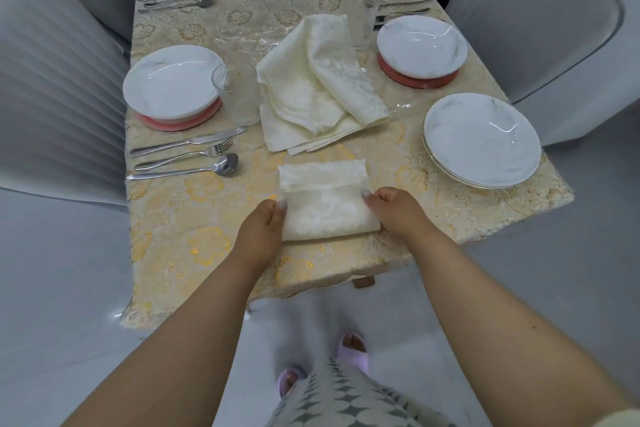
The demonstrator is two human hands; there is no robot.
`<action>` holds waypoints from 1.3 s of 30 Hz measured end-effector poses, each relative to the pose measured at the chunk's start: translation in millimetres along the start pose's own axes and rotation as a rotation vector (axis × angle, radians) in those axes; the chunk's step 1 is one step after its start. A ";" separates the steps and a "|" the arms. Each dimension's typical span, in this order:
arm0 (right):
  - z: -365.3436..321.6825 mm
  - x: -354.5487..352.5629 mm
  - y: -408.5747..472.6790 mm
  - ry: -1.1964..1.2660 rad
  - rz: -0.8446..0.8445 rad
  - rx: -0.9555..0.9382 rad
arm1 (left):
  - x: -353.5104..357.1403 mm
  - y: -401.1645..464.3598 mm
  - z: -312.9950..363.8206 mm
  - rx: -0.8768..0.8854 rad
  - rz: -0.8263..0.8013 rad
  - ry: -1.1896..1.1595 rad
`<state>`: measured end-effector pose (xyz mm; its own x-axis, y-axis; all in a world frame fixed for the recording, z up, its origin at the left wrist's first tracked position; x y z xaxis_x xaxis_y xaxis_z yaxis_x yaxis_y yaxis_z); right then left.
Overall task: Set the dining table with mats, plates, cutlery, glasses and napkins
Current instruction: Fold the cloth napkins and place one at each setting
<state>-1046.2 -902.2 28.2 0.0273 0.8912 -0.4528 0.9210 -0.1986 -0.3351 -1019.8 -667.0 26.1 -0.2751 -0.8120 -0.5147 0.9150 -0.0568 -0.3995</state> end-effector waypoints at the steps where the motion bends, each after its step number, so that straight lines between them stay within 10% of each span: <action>1: -0.9 2.1 -1.9 -0.029 0.028 -0.024 | 3.2 -2.0 1.3 0.023 0.016 0.035; 13: 12.6 2.9 -8.3 -0.195 0.097 0.006 | 4.8 -6.7 -10.2 -0.111 0.065 -0.222; 19: 21.6 4.2 -12.0 -0.353 0.124 0.066 | 7.9 -17.3 -16.4 -0.102 0.255 0.117; 28: 16.9 12.1 -16.0 -0.588 0.264 0.026 | 13.6 -23.7 -15.7 0.082 0.475 0.382; 31: 16.4 13.9 -14.6 -0.621 0.278 0.017 | 20.3 -25.0 -3.5 0.506 0.633 0.615; 34: 16.0 14.5 -13.0 -0.620 0.280 0.001 | 45.6 -26.1 -8.0 0.860 0.314 0.826; 39: 13.9 12.1 -14.0 -0.661 0.351 -0.050 | 47.5 -19.8 -31.9 0.652 0.059 1.008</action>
<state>-1064.1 -894.4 15.9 0.0979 0.3453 -0.9334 0.9183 -0.3929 -0.0490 -1060.4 -685.9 -14.6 -0.0687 -0.0199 -0.9974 0.8311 -0.5542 -0.0461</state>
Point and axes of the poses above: each hand's wrist, its own y-axis towards the middle knuckle, its own x-axis out of the palm, z = x × y, the point moved 4 cm from there along y, towards the middle knuckle, and after that the axes turned 7 degrees about -x, right-handed, at the moved point
